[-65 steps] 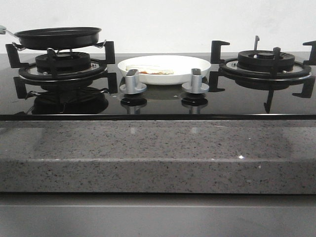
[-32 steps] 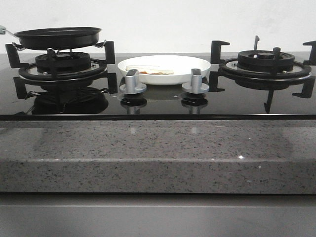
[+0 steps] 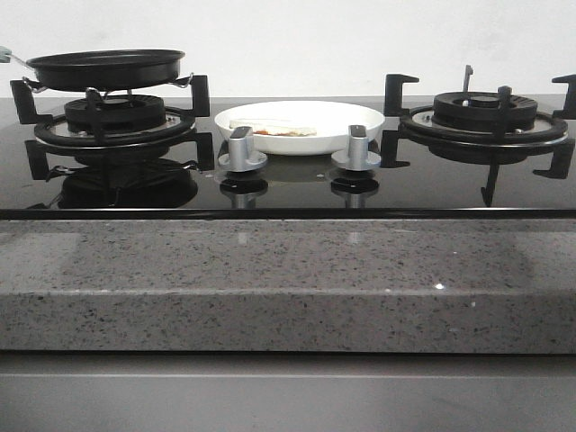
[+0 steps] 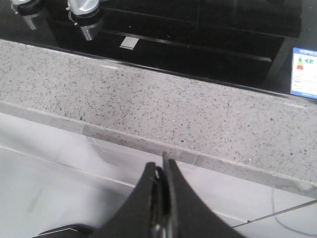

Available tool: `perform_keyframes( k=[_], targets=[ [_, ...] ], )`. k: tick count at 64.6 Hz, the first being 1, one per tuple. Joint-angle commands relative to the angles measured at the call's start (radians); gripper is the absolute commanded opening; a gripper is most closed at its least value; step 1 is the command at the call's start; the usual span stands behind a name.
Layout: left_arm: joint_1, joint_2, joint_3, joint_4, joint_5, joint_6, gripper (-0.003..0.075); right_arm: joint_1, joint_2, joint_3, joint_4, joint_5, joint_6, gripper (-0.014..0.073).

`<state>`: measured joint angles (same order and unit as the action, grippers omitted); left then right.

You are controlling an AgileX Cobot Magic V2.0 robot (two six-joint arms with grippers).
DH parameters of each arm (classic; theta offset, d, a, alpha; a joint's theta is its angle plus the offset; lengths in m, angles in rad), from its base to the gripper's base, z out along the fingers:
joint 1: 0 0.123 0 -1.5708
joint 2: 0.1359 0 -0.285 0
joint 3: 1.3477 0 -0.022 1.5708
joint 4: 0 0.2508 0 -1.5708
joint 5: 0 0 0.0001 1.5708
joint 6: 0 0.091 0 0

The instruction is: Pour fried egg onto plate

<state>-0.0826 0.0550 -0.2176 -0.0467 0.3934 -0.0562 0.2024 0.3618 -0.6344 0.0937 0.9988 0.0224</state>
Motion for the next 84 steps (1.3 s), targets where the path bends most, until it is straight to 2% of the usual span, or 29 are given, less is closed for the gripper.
perform_keyframes(
  k=[1, 13, 16, 23, 84],
  targets=[
    [0.002, -0.039, 0.067, -0.013, -0.186, -0.005, -0.0019, -0.005, 0.007, -0.021, -0.007, -0.062, -0.008, -0.0070],
    [0.002, -0.079, 0.233, -0.015, -0.425, -0.005, -0.0019, -0.005, 0.007, -0.021, -0.007, -0.062, -0.008, -0.0070],
    [0.002, -0.079, 0.224, -0.015, -0.393, -0.005, -0.0019, -0.005, 0.007, -0.021, -0.007, -0.062, -0.008, -0.0070],
    [0.002, -0.079, 0.230, -0.005, -0.445, -0.005, -0.0019, -0.005, 0.007, -0.021, -0.007, -0.062, -0.008, -0.0070],
    [-0.009, -0.079, 0.230, -0.007, -0.445, -0.005, -0.0019, -0.005, 0.007, -0.021, -0.007, -0.062, -0.008, -0.0070]
  ],
)
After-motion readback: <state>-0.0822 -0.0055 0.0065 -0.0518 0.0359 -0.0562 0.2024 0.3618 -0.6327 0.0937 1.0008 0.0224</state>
